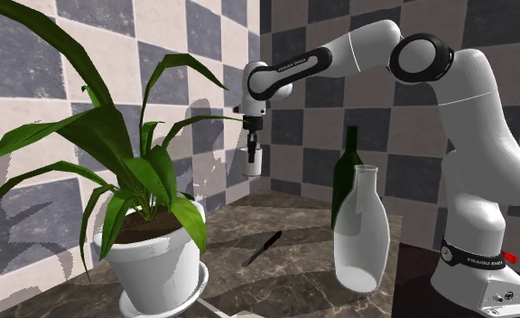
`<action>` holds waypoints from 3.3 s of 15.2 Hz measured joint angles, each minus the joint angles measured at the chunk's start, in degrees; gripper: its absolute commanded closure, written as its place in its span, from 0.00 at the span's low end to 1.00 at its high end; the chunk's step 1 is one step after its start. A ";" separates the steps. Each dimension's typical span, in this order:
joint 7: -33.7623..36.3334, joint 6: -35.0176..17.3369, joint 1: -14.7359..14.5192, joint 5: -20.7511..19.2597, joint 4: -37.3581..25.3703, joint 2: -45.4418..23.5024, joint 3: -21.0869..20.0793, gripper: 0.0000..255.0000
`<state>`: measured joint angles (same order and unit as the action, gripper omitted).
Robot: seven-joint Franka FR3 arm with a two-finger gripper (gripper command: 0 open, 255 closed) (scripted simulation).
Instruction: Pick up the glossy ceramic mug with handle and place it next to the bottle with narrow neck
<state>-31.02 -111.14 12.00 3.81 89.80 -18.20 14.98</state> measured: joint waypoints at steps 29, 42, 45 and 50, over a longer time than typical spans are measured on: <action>-0.22 24.37 2.00 0.99 -28.38 -4.05 0.33 1.00; 2.57 32.06 -0.29 0.45 -34.43 -2.46 0.18 1.00; 6.22 28.85 -4.31 -1.85 -24.18 4.77 -0.72 1.00; 12.70 25.79 -9.12 -4.69 -12.17 13.82 -3.26 1.00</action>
<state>-18.32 -85.35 2.88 -0.88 77.63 -4.38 11.72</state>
